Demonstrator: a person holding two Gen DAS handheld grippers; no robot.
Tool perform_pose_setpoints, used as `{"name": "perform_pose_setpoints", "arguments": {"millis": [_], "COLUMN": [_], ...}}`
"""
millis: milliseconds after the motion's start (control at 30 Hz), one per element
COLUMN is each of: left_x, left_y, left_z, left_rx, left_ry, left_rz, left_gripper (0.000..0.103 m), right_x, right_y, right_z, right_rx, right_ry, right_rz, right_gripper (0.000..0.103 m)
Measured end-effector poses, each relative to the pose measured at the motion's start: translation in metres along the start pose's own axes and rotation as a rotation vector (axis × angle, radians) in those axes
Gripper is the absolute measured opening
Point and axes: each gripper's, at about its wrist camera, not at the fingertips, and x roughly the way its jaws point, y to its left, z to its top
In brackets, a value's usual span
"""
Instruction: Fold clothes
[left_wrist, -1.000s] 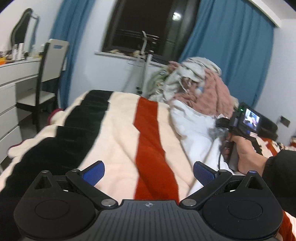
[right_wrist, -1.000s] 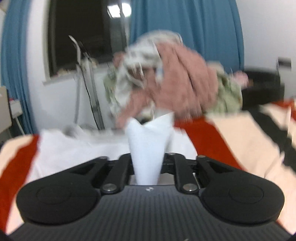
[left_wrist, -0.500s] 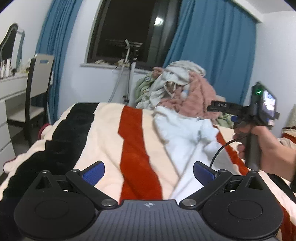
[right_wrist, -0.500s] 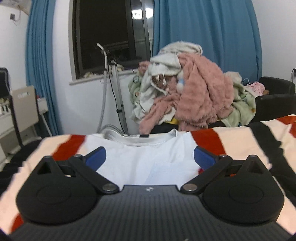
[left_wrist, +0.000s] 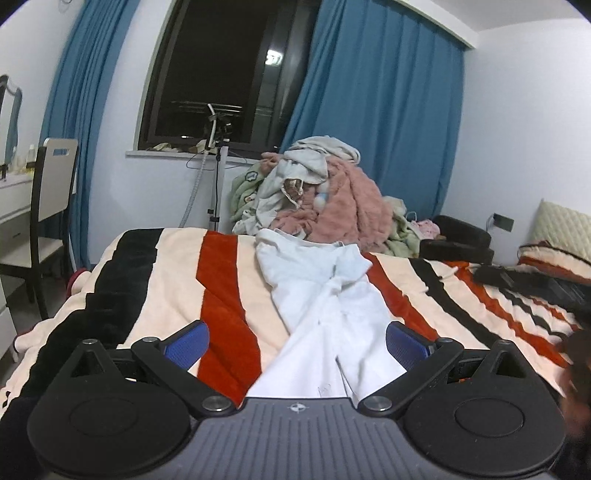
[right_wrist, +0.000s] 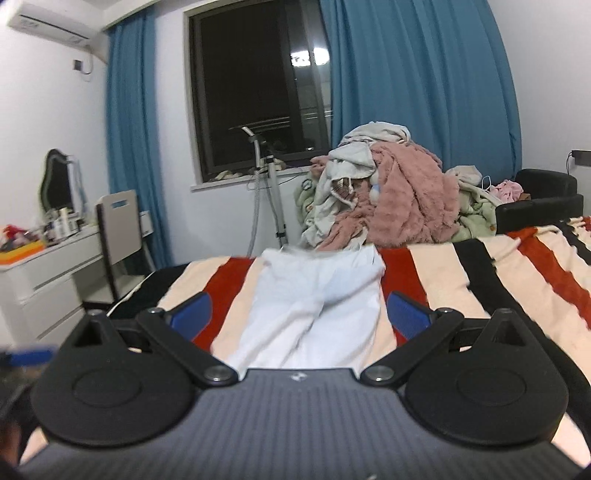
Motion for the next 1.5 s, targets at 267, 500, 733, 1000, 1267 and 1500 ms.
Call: {"name": "perform_pose_setpoints", "arguments": {"millis": [267, 500, 733, 1000, 1267, 1500], "left_x": [0.002, 0.025, 0.037, 0.048, 0.066, 0.070], "left_y": [-0.013, 0.004, 0.027, 0.046, 0.053, 0.058], "left_z": [-0.008, -0.012, -0.015, -0.022, -0.035, -0.046], "left_rx": [0.030, -0.048, -0.165, -0.237, -0.271, -0.302], "left_ry": [0.045, 0.151, 0.236, 0.324, 0.433, 0.487], "left_rz": [0.021, 0.079, 0.126, 0.222, 0.273, 0.284], "left_gripper": [0.103, 0.103, 0.103, 0.103, 0.084, 0.042], "right_x": [-0.039, -0.042, -0.043, -0.041, -0.037, -0.036], "right_y": [-0.012, -0.020, -0.024, -0.027, -0.031, -0.036], "right_z": [-0.028, -0.035, -0.038, -0.040, -0.041, -0.042], "right_rx": [0.037, 0.071, 0.091, 0.108, 0.141, 0.175], "right_ry": [0.013, 0.034, 0.051, 0.070, 0.094, 0.104], "right_rz": [-0.034, -0.070, -0.083, -0.088, -0.088, -0.087], "right_gripper": [0.103, 0.103, 0.103, 0.103, 0.103, 0.103]}}
